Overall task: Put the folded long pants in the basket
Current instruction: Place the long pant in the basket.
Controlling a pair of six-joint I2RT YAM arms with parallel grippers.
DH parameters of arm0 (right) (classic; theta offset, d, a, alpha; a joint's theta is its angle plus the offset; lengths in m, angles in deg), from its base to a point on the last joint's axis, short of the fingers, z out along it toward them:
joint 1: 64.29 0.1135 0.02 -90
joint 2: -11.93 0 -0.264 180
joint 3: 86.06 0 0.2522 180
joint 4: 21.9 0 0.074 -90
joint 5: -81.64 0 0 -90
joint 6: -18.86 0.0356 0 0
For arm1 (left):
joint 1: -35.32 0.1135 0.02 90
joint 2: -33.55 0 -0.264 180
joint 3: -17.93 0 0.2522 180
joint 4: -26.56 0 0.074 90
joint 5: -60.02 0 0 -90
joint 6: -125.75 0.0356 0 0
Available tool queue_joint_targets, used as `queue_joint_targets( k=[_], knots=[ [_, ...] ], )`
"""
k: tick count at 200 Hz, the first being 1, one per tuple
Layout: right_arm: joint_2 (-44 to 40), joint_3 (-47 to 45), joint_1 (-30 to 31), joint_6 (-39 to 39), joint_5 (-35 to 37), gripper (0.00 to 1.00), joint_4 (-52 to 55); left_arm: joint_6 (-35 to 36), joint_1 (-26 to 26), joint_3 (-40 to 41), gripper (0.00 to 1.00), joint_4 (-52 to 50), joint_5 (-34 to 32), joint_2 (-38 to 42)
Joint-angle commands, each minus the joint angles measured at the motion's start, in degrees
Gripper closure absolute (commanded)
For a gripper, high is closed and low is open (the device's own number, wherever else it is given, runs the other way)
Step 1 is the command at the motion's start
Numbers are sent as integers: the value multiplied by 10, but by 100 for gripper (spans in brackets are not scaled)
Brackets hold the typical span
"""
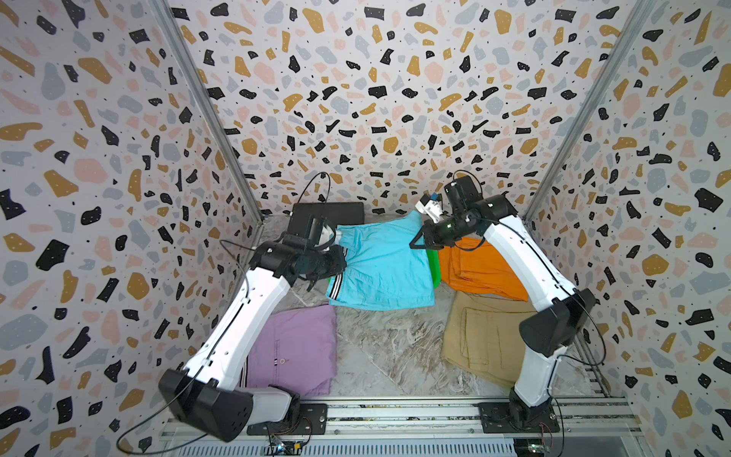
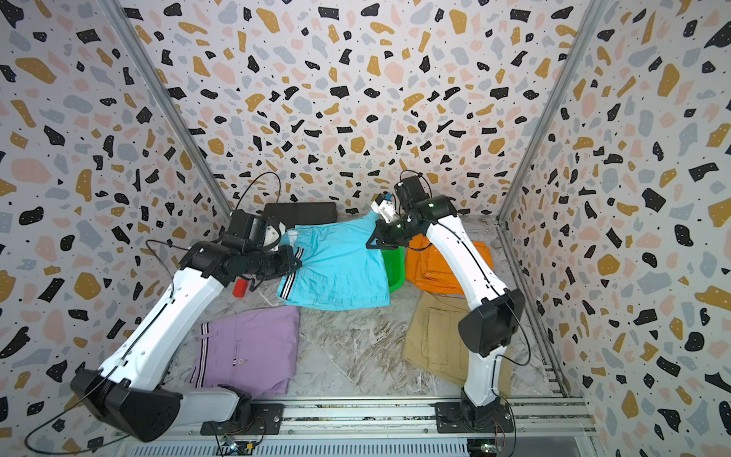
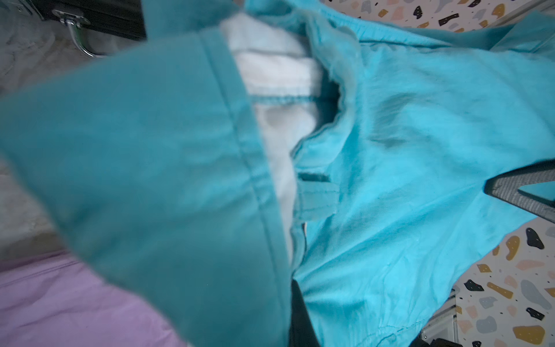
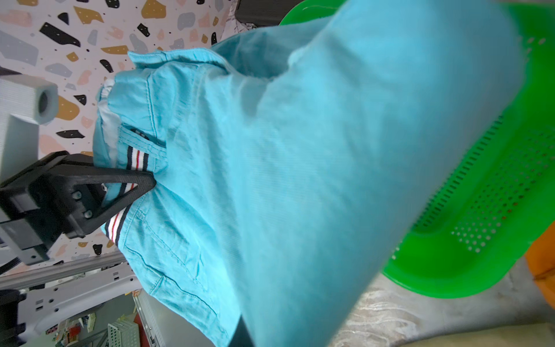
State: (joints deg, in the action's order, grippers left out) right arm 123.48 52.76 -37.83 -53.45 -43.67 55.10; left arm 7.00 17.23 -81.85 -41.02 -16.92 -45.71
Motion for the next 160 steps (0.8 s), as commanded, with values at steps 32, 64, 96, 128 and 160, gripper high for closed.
queue_joint_targets(
  k=[32,64,96,128,160],
  knots=[
    [129,145,-23,-12,44,100,32,73,30,-61,100,16,33,-136],
    [177,179,-37,-15,55,100,31,64,59,-80,100,70,94,-217],
    [210,179,-45,-27,69,100,30,56,65,-123,100,87,110,-287],
    [231,171,-47,-38,95,100,29,56,66,-150,100,102,121,-346],
    [260,170,-47,-46,113,100,13,58,68,-151,100,118,111,-392]
  ],
)
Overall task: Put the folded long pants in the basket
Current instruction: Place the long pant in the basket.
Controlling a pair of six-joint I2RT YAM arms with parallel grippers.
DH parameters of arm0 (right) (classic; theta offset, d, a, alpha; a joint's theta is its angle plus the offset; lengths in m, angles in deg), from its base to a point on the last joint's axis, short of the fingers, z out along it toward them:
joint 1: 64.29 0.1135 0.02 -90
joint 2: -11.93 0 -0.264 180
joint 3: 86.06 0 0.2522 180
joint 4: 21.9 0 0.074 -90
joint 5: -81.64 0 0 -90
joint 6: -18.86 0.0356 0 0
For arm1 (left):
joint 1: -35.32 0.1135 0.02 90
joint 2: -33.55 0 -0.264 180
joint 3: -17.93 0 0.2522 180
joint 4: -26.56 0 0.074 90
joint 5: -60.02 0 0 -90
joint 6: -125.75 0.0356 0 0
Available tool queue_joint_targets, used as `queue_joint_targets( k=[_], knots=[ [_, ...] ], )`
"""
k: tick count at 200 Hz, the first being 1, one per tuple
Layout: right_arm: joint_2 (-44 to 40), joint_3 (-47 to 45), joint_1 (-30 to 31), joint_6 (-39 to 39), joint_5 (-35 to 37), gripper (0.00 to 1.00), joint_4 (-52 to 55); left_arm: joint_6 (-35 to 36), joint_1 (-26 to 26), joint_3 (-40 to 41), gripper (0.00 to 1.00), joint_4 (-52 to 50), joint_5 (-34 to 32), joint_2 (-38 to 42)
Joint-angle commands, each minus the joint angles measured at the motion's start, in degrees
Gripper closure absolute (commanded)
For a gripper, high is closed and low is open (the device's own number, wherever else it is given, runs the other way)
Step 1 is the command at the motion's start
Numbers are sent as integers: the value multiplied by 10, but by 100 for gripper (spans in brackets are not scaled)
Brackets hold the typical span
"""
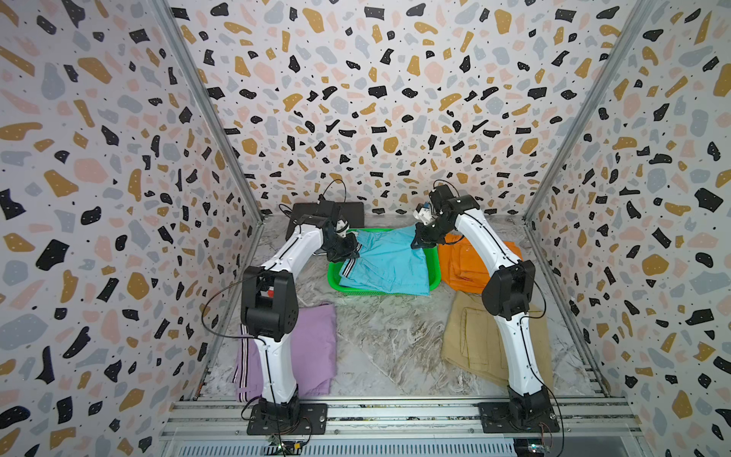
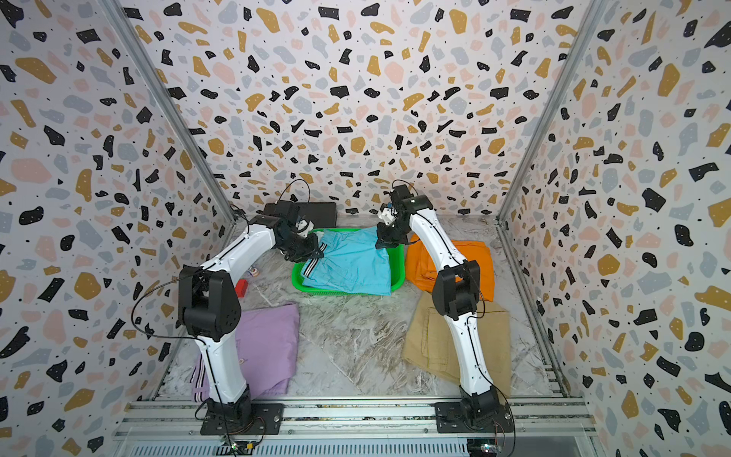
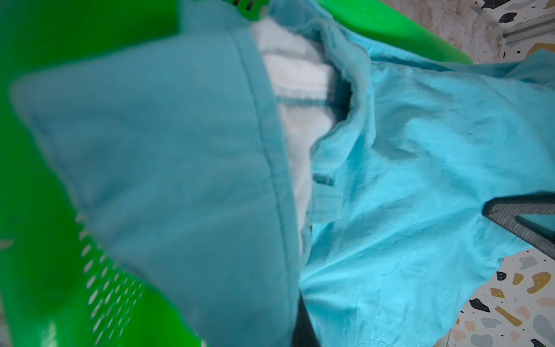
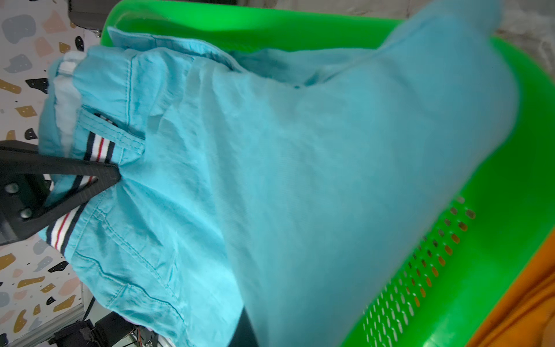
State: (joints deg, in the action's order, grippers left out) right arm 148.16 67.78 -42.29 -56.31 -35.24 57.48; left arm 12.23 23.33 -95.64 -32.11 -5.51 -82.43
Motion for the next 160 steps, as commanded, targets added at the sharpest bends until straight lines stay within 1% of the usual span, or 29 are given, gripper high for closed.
queue_joint_targets(
  k=[1,45,82,103,109,118,126,134,139,144,148,160],
  knots=[
    [14,20,-2,-17,29,100,-11,6,7,-13,100,30,-3,-26],
    [46,9,-2,-15,56,100,-58,-1,18,10,100,77,-18,-52],
    [37,-42,-2,-25,93,100,-107,-7,28,47,100,124,-43,-48],
    [34,-55,-2,-25,93,100,-112,1,29,41,100,136,-31,-61],
    [31,-58,-2,-23,93,95,-113,4,28,37,100,136,-23,-66],
    [22,-64,-1,-23,93,84,-113,5,28,35,79,136,-18,-66],
    [12,-69,-1,-24,95,73,-114,3,29,39,55,135,-18,-57],
    [0,-74,0,-25,99,66,-114,-1,28,46,32,137,-24,-42],
    [-8,-76,-1,-26,101,63,-114,-6,28,53,20,139,-30,-31],
    [-17,-78,-1,-28,105,59,-114,-11,28,59,13,140,-37,-17],
    [-24,-79,0,-28,107,57,-113,-15,28,63,9,140,-42,-6],
    [-47,-81,0,-27,111,52,-108,-24,28,72,7,139,-52,24]
  ],
)
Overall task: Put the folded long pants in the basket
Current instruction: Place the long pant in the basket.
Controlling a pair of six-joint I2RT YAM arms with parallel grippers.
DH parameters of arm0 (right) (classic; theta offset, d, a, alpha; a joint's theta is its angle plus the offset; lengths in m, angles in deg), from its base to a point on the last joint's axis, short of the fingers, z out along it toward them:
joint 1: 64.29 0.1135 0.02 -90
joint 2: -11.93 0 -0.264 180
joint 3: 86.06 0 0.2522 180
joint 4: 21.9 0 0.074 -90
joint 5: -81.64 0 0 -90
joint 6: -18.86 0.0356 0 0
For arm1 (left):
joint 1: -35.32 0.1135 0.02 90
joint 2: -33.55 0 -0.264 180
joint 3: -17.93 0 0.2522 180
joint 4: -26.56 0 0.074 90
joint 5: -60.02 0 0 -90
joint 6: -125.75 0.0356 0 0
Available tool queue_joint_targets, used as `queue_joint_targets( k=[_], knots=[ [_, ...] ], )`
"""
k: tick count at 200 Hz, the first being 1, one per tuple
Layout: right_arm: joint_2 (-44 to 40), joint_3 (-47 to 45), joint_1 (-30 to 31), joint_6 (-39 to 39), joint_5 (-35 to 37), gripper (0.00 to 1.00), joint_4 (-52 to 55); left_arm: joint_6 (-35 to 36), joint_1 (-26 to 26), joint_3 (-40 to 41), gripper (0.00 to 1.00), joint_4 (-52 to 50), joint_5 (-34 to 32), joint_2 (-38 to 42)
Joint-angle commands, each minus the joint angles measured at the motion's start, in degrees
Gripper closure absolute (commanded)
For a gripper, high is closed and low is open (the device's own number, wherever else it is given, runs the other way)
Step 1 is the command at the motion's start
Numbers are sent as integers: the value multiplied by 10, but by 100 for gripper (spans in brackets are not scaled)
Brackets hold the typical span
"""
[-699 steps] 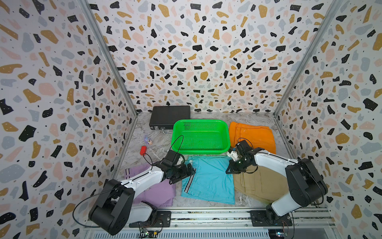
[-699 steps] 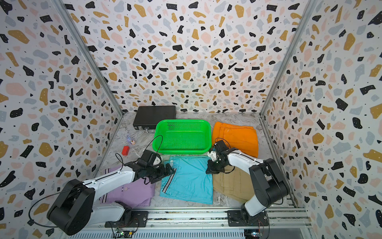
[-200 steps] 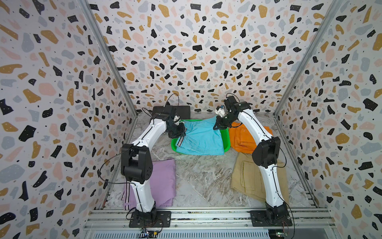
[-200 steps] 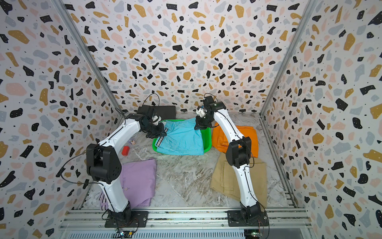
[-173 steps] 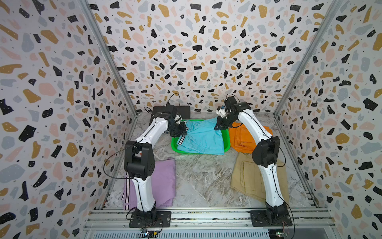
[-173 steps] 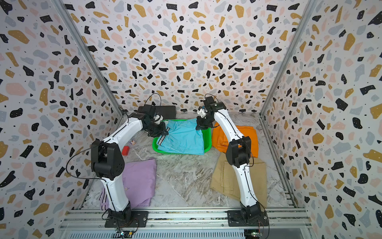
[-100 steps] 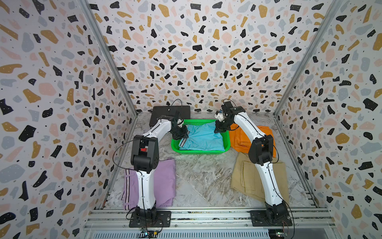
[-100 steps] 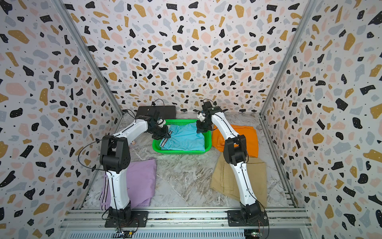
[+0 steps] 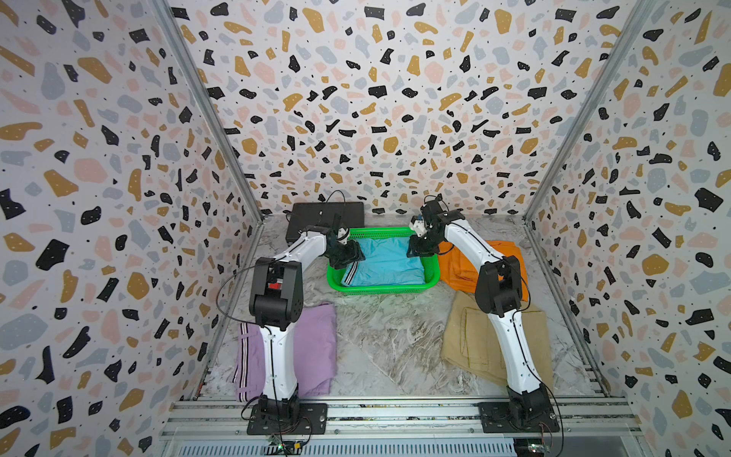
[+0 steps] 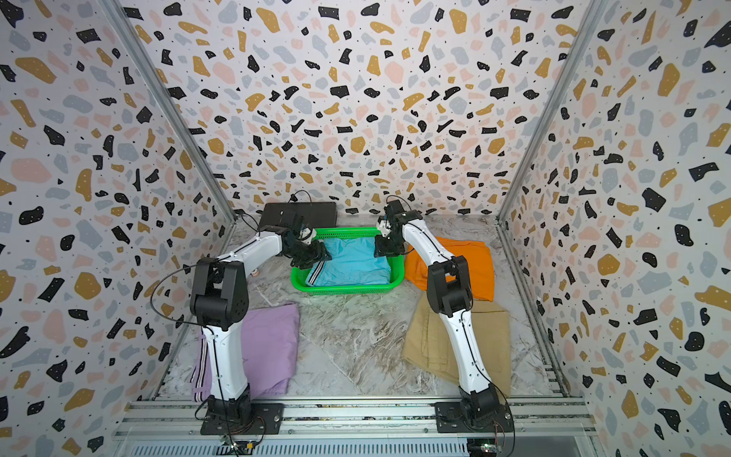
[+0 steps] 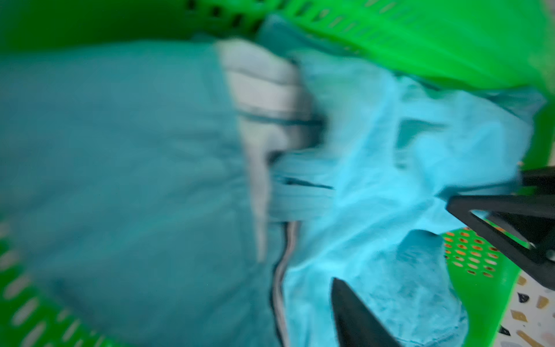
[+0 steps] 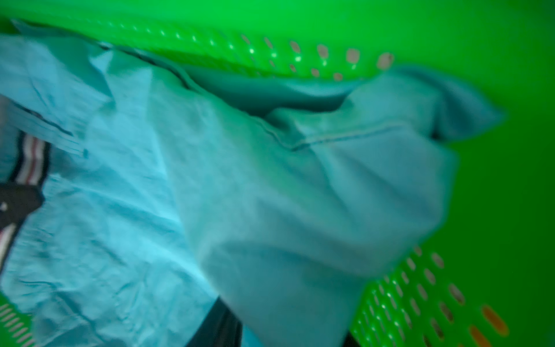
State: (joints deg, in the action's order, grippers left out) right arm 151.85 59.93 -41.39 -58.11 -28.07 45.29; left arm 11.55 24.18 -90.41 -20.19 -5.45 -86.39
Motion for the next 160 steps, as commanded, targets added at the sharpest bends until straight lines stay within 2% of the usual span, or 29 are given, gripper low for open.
queue_joint_targets(
  k=[1,23,48,70,98,160],
  knots=[
    [-86,-3,-9,-9,40,52,14,-18,20,20,7,19,-53,70],
    [-134,-22,-9,4,39,51,21,-37,19,29,10,-13,-92,138],
    [-190,-81,-1,29,7,59,1,-60,13,41,25,-57,-134,208],
    [-216,-118,19,34,-1,62,1,-75,-8,69,33,-61,-106,236],
    [-210,-154,40,49,-26,63,-14,-81,-26,94,43,-57,-49,192],
    [-74,-117,42,55,7,69,15,-71,-26,80,45,-50,-27,45]
  ],
)
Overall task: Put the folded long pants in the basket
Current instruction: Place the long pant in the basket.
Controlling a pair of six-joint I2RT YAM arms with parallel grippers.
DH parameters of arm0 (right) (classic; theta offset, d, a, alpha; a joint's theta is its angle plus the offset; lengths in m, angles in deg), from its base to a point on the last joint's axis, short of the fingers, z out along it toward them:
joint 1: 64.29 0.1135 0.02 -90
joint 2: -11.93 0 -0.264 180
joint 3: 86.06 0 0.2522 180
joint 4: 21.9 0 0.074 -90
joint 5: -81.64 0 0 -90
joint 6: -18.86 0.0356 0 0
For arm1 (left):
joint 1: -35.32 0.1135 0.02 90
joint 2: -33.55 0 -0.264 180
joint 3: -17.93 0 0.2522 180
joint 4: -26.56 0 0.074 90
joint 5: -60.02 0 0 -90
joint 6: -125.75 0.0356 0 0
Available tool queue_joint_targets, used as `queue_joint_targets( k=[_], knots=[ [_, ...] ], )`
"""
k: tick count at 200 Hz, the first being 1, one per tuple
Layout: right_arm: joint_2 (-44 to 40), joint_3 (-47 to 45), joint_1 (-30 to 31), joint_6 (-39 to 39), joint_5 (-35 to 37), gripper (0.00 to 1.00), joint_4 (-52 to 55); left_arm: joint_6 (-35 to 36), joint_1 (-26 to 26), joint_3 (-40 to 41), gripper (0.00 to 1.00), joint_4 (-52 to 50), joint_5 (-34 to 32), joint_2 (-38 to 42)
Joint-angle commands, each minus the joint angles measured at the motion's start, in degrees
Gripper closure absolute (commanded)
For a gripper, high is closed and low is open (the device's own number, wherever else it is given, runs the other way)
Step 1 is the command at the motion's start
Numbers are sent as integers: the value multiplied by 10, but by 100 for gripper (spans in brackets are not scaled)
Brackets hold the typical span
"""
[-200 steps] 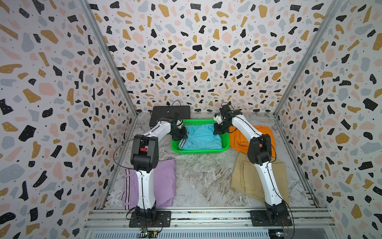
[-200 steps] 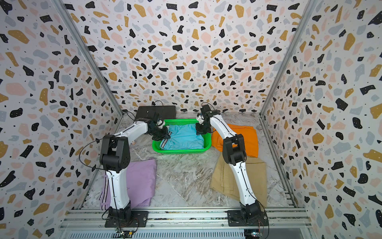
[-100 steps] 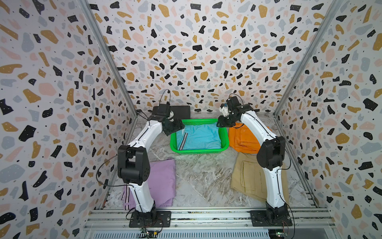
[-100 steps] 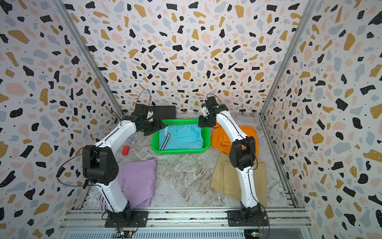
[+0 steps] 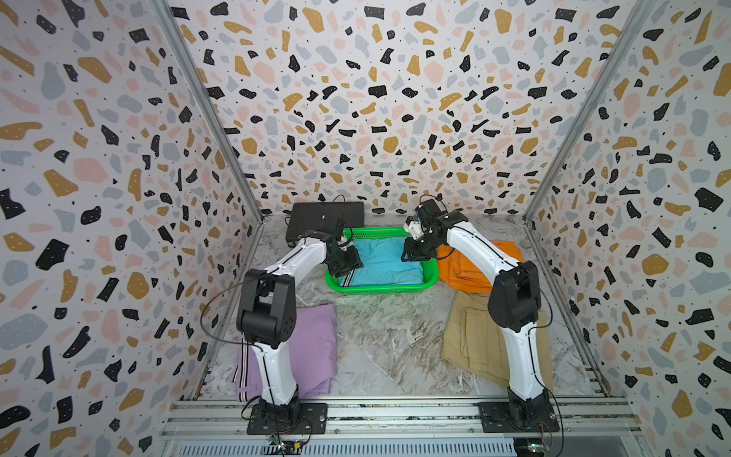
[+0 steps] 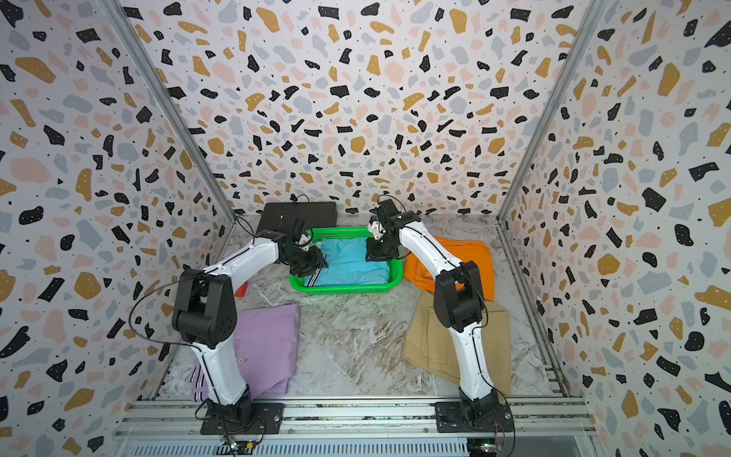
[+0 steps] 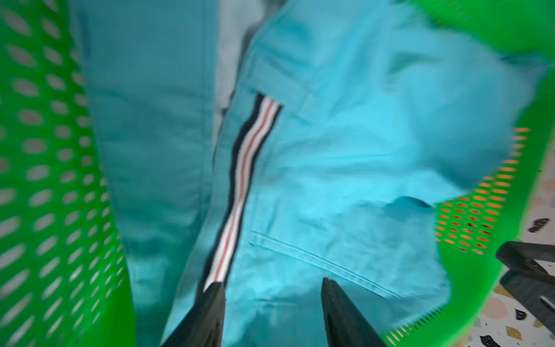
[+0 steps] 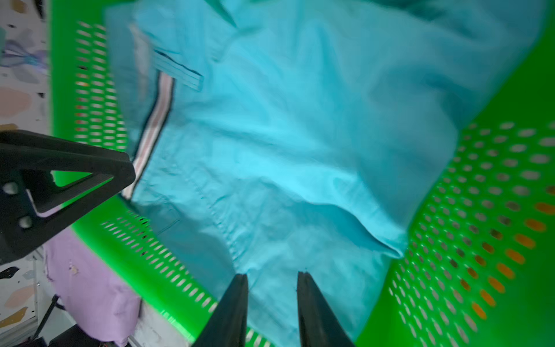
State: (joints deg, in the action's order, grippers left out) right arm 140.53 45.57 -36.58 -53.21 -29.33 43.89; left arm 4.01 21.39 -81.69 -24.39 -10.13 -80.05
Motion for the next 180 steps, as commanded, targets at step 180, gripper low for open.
queue_joint_targets(
  k=[180],
  knots=[
    [132,177,-7,-6,155,67,16,38,11,-203,44,-34,13,-110]
  ],
)
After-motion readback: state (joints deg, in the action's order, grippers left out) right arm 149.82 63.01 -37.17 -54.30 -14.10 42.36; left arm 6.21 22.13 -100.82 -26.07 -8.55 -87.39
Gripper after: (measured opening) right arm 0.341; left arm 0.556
